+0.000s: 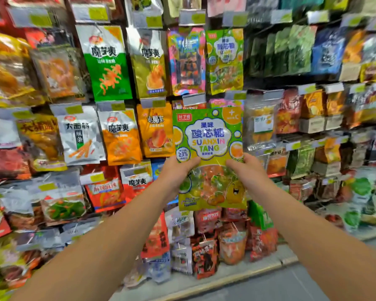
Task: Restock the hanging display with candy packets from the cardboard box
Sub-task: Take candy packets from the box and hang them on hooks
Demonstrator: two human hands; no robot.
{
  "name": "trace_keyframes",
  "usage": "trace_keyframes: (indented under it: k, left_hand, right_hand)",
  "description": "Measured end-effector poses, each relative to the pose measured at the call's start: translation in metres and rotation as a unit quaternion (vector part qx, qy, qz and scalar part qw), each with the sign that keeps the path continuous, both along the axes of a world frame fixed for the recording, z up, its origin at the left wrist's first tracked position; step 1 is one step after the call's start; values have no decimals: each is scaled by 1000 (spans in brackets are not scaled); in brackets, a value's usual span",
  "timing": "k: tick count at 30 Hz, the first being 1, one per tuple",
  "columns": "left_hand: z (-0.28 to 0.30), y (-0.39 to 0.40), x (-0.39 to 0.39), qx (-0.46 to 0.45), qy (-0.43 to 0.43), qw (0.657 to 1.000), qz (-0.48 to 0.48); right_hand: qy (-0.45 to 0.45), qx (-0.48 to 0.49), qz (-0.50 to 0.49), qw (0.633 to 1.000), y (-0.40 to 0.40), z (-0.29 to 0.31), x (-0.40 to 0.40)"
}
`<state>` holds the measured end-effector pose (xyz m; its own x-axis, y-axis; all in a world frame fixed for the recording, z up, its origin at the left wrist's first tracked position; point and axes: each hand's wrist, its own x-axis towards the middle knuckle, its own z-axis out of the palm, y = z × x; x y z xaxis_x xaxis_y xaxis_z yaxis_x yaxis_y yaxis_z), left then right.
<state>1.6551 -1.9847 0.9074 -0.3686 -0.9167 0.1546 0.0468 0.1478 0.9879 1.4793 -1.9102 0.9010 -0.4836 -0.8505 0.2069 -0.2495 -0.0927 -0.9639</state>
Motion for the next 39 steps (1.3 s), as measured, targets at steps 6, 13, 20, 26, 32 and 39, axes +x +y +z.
trace_keyframes:
  k: [6,13,20,26,32,39]
  left_hand:
    - [49,-57,-41,-41,14,999,-4]
    - [95,-135,-78,-78,-1,997,20]
    - [140,-210,-114,-132,2,990,46]
    - [173,-237,-144,-159,-18,983,85]
    - [191,-254,-173,-157,-58,978,124]
    - [209,-271,-199,-148,-85,973,154]
  right_hand:
    - [10,-17,-5,1000,-62,44,-46]
    - [6,-32,-27,999,-141,87,-95]
    - [32,-69,-29,997,-201,150,-145]
    - [110,-115,-37,987,-232,209,-179]
    - [158,-171,-20,972,-265,255,-215]
    - [184,-195,14,963,-297,301,-248]
